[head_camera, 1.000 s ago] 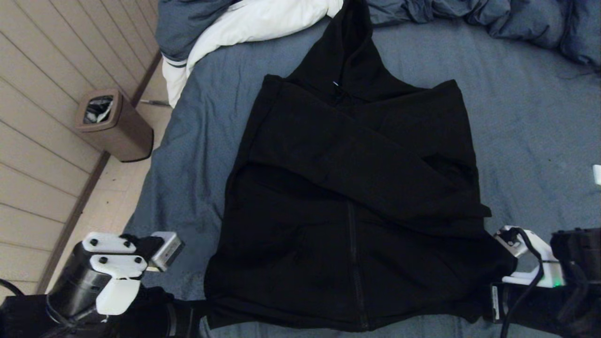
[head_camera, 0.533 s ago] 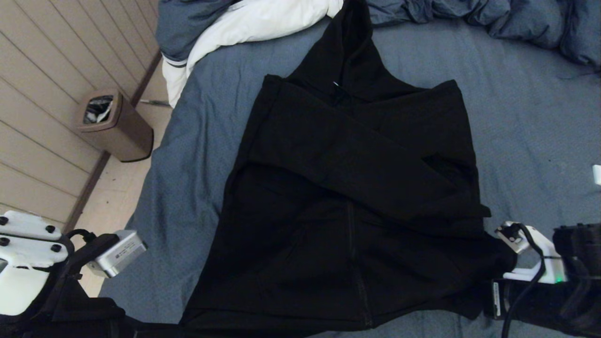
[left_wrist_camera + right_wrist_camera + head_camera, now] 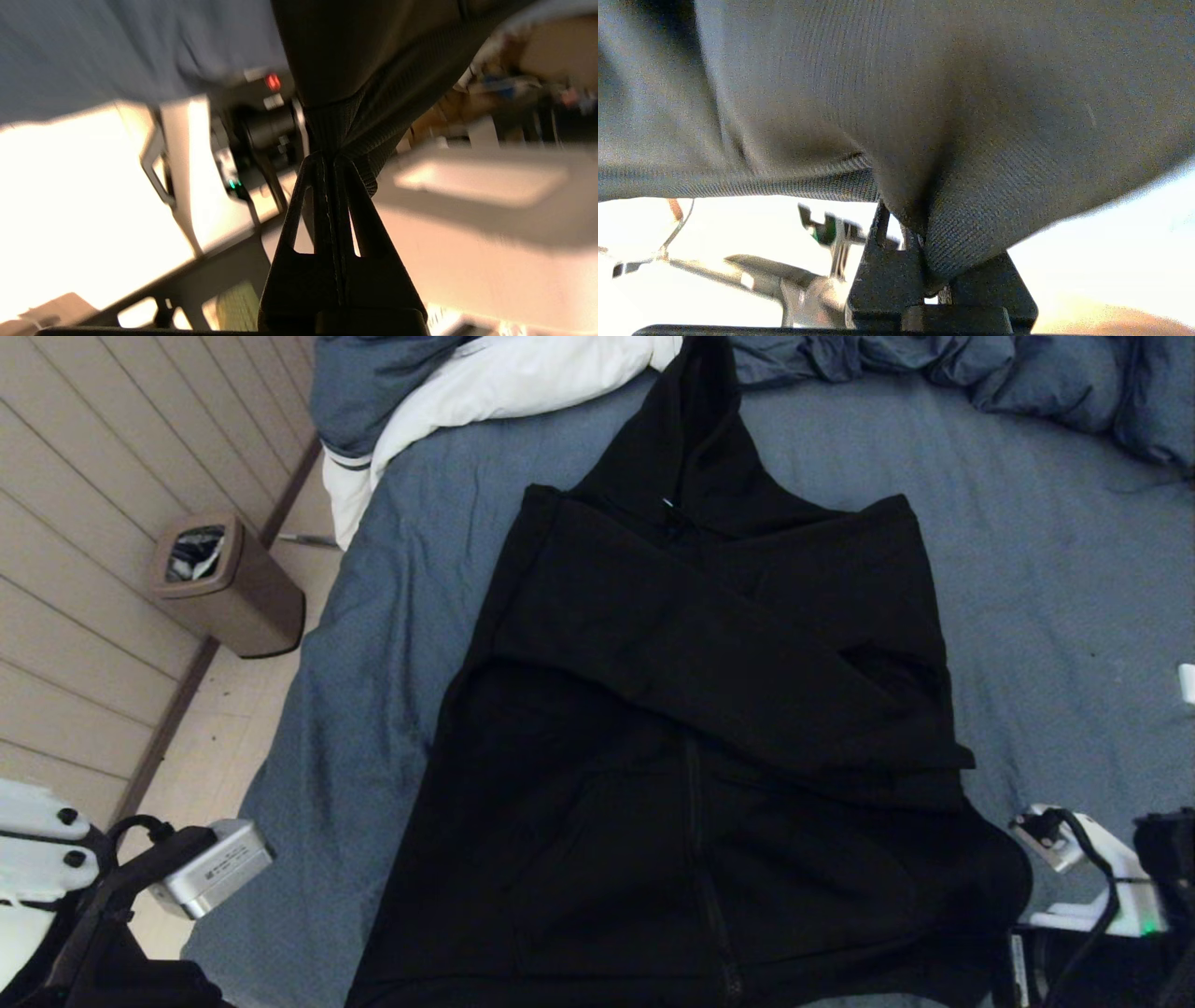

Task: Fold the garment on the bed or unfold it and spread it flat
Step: Fold the black sweatshirt

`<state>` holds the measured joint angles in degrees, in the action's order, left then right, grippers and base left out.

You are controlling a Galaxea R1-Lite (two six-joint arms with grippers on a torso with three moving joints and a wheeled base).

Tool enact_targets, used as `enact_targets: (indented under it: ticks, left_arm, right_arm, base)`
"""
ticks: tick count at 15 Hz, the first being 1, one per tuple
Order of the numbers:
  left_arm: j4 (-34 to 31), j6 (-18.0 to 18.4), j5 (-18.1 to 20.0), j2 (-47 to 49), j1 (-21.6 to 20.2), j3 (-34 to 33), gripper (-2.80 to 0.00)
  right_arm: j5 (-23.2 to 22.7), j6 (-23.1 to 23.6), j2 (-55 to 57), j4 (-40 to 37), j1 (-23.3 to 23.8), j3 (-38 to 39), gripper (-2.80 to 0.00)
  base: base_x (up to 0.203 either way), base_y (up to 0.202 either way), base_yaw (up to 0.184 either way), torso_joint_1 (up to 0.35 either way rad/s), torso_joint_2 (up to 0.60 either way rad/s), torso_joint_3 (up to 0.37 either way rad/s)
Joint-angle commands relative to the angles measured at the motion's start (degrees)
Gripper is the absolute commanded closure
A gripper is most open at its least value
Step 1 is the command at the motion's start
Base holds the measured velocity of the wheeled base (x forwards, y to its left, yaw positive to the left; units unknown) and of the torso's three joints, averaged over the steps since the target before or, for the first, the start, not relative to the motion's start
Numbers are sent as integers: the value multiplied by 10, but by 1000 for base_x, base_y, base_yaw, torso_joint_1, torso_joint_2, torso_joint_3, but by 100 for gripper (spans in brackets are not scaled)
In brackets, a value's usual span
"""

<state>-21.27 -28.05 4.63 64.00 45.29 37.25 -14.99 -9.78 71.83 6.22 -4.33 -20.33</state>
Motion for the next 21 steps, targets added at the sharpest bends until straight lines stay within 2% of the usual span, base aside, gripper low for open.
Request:
enact_targets:
  ticks: [1, 6, 13, 16, 18, 21]
  left_arm:
    - [-22, -3, 13, -14, 3, -1, 0]
    - [-26, -7, 18, -20, 22, -26, 0]
    - [-60, -15, 19, -52, 33, -31, 0]
    - [-95, -19, 48, -74, 34, -28, 0]
    - [-114, -19, 53, -87, 35, -21, 0]
    - [-118, -23, 45, -94, 34, 9, 0]
  right_arm:
    - [-1, 0, -65, -58, -1, -3, 0]
    - [-2, 1, -189, -218, -10, -6, 0]
    - [-9, 2, -307, -350, -14, 20, 0]
    - [-11, 1, -378, -432, -14, 13, 0]
    - [-16, 2, -414, -490, -15, -4, 0]
    - [-19, 2, -413, -488, -15, -25, 0]
  base:
    - [0, 0, 0, 0, 0, 0]
    - [0, 0, 0, 0, 0, 0]
    - [0, 0, 0, 0, 0, 0]
    - [0, 0, 0, 0, 0, 0]
    - [0, 0, 0, 0, 0, 0]
    - [0, 0, 0, 0, 0, 0]
